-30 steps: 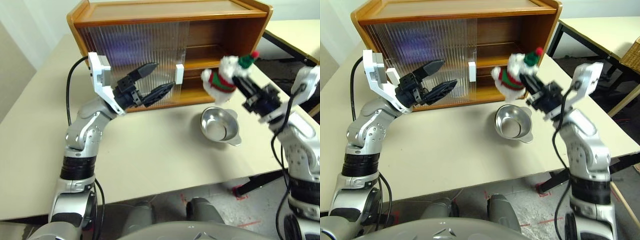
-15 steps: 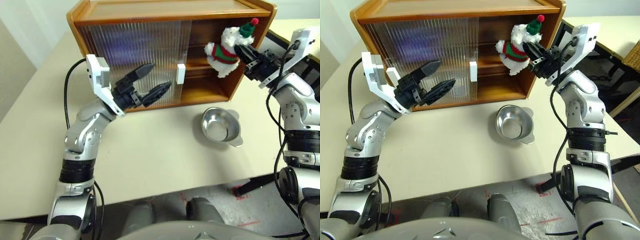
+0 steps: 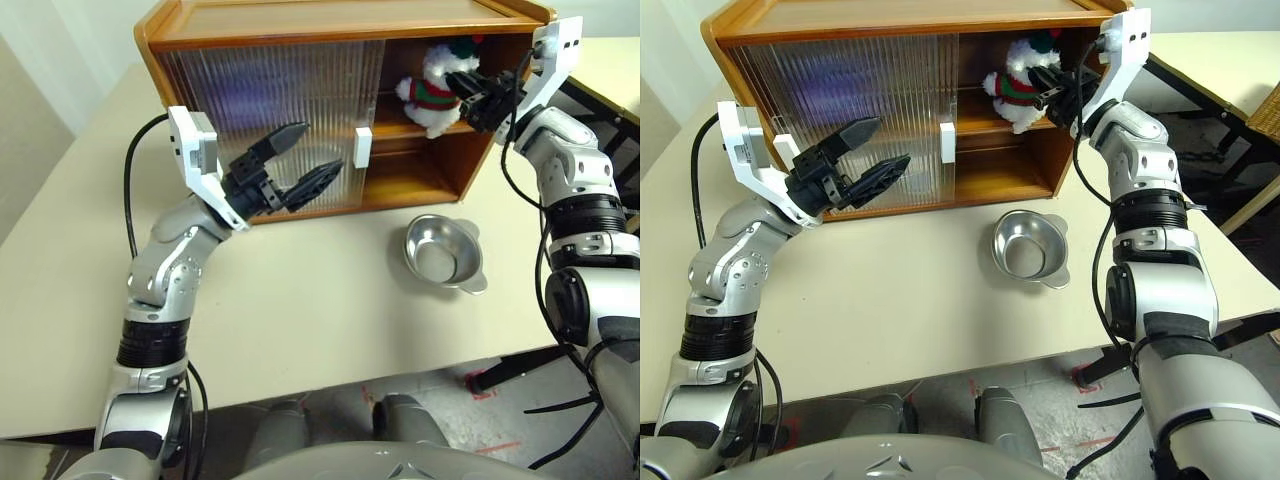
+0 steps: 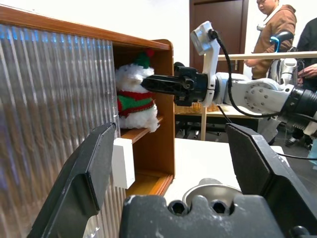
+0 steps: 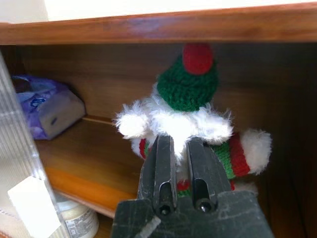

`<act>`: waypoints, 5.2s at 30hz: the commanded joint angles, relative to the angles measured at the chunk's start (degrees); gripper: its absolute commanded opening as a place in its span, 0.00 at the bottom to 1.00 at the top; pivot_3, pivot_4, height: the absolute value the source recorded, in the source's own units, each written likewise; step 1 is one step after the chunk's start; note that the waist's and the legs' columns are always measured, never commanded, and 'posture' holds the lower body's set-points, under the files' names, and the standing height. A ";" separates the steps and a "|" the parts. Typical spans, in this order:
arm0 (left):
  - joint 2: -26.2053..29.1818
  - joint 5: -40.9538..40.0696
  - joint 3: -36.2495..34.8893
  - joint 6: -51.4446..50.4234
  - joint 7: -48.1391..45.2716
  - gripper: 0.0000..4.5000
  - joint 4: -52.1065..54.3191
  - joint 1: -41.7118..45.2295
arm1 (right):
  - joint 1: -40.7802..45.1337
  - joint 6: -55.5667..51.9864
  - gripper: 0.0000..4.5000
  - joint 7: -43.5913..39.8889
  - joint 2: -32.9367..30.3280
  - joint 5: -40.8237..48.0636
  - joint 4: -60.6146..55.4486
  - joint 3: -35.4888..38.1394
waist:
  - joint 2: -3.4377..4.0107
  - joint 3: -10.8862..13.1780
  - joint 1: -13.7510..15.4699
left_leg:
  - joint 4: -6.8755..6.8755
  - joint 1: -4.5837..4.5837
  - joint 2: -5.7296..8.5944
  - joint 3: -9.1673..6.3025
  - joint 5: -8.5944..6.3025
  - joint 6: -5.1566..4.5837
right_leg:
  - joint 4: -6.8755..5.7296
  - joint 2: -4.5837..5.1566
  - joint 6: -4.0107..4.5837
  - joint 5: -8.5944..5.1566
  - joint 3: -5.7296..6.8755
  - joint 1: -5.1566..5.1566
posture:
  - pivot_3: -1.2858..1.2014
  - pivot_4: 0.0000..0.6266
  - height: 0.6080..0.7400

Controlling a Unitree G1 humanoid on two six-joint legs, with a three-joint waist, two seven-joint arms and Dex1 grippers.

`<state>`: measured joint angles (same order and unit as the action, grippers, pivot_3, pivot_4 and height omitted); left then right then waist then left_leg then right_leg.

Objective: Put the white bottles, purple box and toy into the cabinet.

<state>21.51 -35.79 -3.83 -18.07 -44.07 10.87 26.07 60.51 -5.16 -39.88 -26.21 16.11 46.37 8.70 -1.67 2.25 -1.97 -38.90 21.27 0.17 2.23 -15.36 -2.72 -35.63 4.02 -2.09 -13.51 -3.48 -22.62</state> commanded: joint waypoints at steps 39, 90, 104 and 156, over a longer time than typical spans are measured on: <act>-0.74 0.19 0.82 -0.18 0.73 1.00 1.87 -1.27 | 6.14 5.99 0.99 2.84 1.68 -7.71 4.52 -1.17 | 0.12 0.05 -0.06 | 0.01 0.30 -0.01 0.00 -0.12 0.23 | -0.11 -0.03 0.12 0.07 0.01 -0.40 | 0.53 0.00 1.00; -0.06 -0.89 0.53 -2.50 -1.69 1.00 1.04 -0.69 | -61.00 -60.14 0.99 11.29 -3.73 51.50 -53.65 31.21 | 0.04 0.05 -0.18 | -0.09 -0.02 -0.01 0.14 0.08 -0.11 | 0.16 -0.15 -0.26 -0.18 -0.14 0.15 | 0.51 0.00 1.00; -0.02 -0.91 0.33 -3.32 -1.05 1.00 2.17 -1.24 | -63.55 -67.19 0.99 27.15 -1.93 74.46 -47.46 29.58 | 0.03 0.06 -0.07 | -0.09 0.00 -0.03 0.13 0.08 -0.11 | 0.23 -0.16 -0.36 -0.24 -0.14 0.19 | 0.52 0.01 1.00; 1.27 -1.16 -0.52 -5.40 -0.14 1.00 4.35 -0.97 | -67.15 -57.12 0.99 35.55 -2.94 82.78 -51.18 18.36 | 0.01 0.11 0.21 | 0.00 0.13 -0.08 0.05 0.03 -0.04 | 0.48 -0.08 -0.41 -0.27 -0.05 0.17 | 0.53 0.00 1.00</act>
<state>22.51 -36.38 -3.97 -23.06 -44.37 14.03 24.78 -7.08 -63.58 -5.71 -29.15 97.63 -3.73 27.60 -1.65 2.36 -1.76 -38.90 21.42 0.09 2.28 -15.33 -2.77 -35.14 3.94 -2.49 -13.79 -3.52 -22.45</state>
